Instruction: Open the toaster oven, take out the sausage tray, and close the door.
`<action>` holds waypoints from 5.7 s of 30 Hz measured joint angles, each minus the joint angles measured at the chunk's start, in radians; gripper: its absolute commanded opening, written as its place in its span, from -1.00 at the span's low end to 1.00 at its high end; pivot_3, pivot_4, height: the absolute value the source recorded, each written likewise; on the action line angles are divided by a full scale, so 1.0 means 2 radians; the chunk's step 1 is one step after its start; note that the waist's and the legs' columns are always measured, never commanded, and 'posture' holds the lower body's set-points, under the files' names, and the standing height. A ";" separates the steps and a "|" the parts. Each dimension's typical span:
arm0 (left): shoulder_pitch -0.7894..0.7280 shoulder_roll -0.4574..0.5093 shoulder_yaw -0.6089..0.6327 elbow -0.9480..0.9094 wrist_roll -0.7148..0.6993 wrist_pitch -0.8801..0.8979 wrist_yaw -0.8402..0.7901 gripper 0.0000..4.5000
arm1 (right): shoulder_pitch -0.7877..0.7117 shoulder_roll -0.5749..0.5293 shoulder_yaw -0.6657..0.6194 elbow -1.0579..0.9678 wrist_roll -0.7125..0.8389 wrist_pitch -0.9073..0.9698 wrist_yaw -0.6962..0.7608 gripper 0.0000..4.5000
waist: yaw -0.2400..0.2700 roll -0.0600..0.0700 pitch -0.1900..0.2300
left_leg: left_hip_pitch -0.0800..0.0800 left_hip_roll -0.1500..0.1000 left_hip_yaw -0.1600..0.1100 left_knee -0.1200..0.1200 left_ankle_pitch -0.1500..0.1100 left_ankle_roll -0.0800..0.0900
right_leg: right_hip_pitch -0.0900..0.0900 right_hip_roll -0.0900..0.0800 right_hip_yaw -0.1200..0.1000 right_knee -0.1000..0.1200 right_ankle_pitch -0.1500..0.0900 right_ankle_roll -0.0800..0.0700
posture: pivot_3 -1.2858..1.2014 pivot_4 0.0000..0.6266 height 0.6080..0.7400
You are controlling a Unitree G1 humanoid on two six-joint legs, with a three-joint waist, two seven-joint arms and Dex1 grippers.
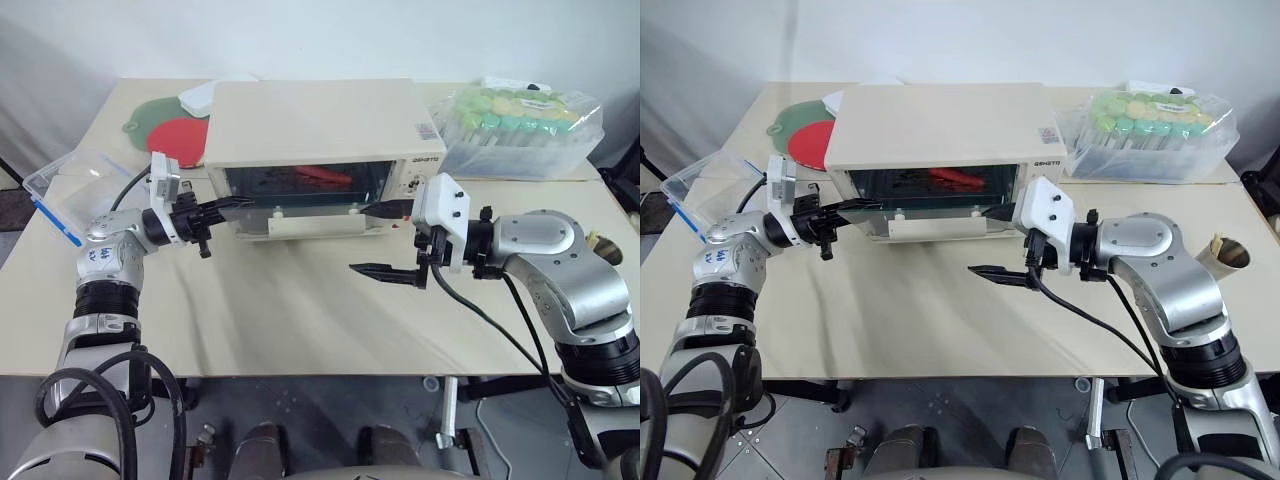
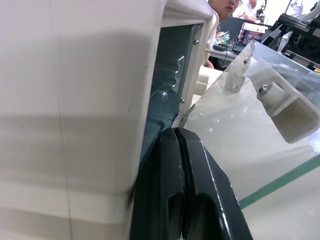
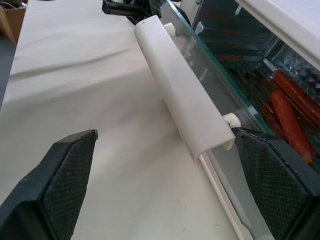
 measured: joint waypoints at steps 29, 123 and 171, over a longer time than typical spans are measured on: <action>-0.004 -0.021 -0.013 0.003 0.007 -0.002 -0.016 -0.99 | 0.096 -0.132 -0.026 -0.053 0.050 0.108 0.051 1.00 | 0.002 -0.001 0.001 | -0.001 0.000 0.000 -0.001 -0.001 0.000 | -0.001 0.000 0.000 -0.002 0.000 0.000 | 0.03 -0.52 1.00; 0.404 -0.053 0.154 -0.508 -0.209 0.127 0.331 1.00 | -0.220 0.307 0.250 0.433 -0.546 -0.162 -0.310 -0.15 | -0.029 0.001 0.002 | -0.001 0.001 0.000 -0.003 -0.001 -0.001 | -0.001 0.000 0.000 -0.002 0.001 0.000 | 0.03 -0.52 1.00; 0.378 -0.030 0.145 -0.480 -0.224 0.156 0.332 1.00 | -0.073 0.241 0.253 0.165 -0.618 -0.132 -0.243 -0.97 | -0.027 0.001 0.002 | 0.000 0.001 0.000 -0.005 -0.001 -0.001 | -0.001 0.001 0.000 -0.004 0.001 0.000 | 0.03 -0.52 1.00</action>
